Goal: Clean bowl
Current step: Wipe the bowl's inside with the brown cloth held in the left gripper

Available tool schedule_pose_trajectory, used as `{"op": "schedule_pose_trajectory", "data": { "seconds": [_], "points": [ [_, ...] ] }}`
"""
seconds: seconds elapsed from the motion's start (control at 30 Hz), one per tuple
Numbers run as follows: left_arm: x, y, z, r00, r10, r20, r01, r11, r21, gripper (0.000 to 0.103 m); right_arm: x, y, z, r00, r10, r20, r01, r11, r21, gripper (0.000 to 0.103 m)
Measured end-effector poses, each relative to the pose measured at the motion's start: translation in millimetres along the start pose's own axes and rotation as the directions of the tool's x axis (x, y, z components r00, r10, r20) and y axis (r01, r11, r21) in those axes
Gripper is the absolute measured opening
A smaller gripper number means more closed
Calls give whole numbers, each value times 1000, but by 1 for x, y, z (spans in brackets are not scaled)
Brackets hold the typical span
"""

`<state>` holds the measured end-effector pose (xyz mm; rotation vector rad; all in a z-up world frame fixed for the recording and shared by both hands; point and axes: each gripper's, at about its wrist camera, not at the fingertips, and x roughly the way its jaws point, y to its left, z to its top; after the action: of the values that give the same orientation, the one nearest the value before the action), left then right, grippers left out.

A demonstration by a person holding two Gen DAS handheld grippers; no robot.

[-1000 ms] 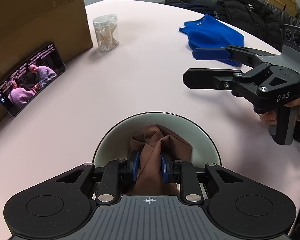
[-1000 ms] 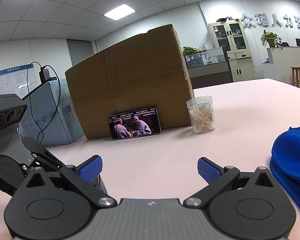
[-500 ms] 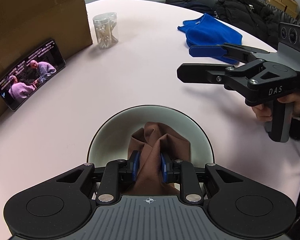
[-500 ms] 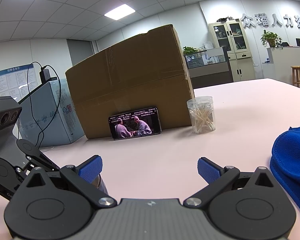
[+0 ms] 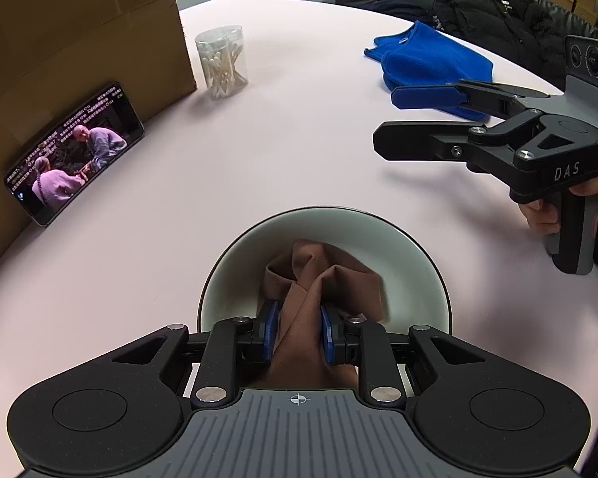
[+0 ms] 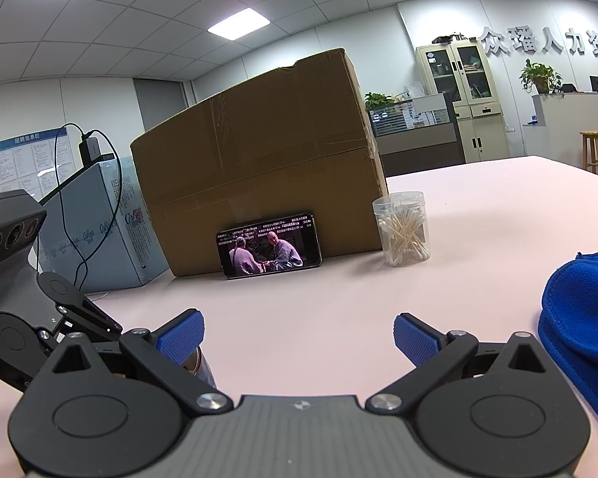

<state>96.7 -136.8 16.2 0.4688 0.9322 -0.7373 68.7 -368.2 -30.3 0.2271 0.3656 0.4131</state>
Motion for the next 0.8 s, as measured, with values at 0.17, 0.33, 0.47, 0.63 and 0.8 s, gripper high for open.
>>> {"op": "schedule_pose_trajectory", "data": {
  "seconds": [0.17, 0.33, 0.47, 0.63, 0.8],
  "points": [
    [1, -3, 1, 1000, -29, 10, 29, 1000, -4, 22, 0, 0, 0, 1000, 0, -2, 0, 1000, 0, 103],
    [5, -3, 4, 999, -36, 34, 36, 999, -5, 22, 0, -1, 0, 1000, 0, -3, 0, 1000, 2, 103],
    [4, -2, 3, 999, -16, 34, 16, 1000, -8, 22, 0, -2, 0, 1000, 0, -4, 0, 1000, 4, 103],
    [-1, -1, -1, 1000, 8, 3, -8, 1000, -3, 22, 0, -2, 0, 1000, 0, -3, 0, 1000, 5, 103],
    [-7, -7, -1, 1000, 29, -6, -29, 999, 20, 31, -2, -2, -1, 1000, 0, -2, 0, 1000, 6, 103]
  ]
}}
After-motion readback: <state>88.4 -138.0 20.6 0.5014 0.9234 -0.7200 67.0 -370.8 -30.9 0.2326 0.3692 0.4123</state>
